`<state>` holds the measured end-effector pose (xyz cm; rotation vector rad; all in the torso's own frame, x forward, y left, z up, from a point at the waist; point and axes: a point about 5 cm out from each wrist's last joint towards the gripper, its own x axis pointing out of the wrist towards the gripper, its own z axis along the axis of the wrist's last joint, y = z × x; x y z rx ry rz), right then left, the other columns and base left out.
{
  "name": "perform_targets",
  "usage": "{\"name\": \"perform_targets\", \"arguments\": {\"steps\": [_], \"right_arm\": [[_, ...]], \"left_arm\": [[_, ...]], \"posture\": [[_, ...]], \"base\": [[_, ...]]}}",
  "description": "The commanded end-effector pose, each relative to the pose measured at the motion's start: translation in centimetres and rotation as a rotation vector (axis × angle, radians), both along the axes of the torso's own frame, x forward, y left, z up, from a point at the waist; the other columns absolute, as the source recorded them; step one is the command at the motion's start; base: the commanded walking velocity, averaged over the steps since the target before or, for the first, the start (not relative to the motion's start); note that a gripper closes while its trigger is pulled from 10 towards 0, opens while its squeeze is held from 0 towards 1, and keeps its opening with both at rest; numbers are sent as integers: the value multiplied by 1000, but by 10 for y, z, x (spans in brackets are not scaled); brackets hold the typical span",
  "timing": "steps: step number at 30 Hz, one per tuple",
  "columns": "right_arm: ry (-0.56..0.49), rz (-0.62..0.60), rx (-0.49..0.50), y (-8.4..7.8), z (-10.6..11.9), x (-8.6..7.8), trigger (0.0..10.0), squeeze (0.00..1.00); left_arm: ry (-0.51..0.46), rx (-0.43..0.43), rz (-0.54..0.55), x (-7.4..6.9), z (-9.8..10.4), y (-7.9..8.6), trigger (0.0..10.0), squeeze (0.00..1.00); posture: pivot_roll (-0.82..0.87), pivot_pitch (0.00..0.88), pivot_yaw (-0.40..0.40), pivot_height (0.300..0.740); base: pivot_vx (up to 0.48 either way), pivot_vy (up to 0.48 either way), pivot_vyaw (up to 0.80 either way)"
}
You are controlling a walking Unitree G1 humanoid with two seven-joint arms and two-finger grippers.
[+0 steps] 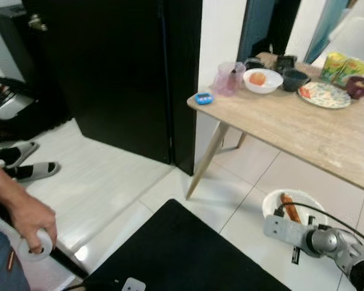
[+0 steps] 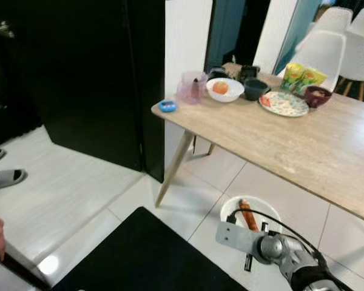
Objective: Restocking fridge
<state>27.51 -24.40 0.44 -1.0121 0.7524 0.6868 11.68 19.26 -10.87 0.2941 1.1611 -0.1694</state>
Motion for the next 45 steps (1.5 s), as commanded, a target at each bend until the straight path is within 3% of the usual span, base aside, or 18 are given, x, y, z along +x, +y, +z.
{"name": "perform_targets", "arguments": {"steps": [1, 9, 18, 22, 39, 45], "right_arm": [[38, -72, -1, -6, -13, -14, 10000, 0], [84, -165, -9, -8, -37, -39, 10000, 0], [106, -210, -19, -11, -46, -51, 10000, 0], [114, -218, -22, -11, -49, -55, 10000, 0], [132, -246, -16, -7, -57, -64, 10000, 0], [135, -247, -16, -5, -59, -66, 10000, 0]], "left_arm": [[40, -28, -41, -10, -4, -13, 10000, 0], [54, -27, -59, -11, -5, -13, 10000, 0], [56, -38, -49, -11, -5, -13, 10000, 0], [55, -37, -41, -11, -5, -13, 10000, 0], [42, -54, -31, -9, -4, -13, 10000, 0], [52, -59, -52, -9, -4, -14, 10000, 0]], "posture": [[28, 0, -41, 740], [26, 0, -38, 740], [21, 0, -35, 740], [21, 0, -35, 740], [19, 0, -36, 740], [18, 0, -36, 740]], "base": [[0, 0, 0], [0, -90, 0], [0, -451, 0], [0, -461, 0], [0, 0, 0], [0, -471, 0]]}}
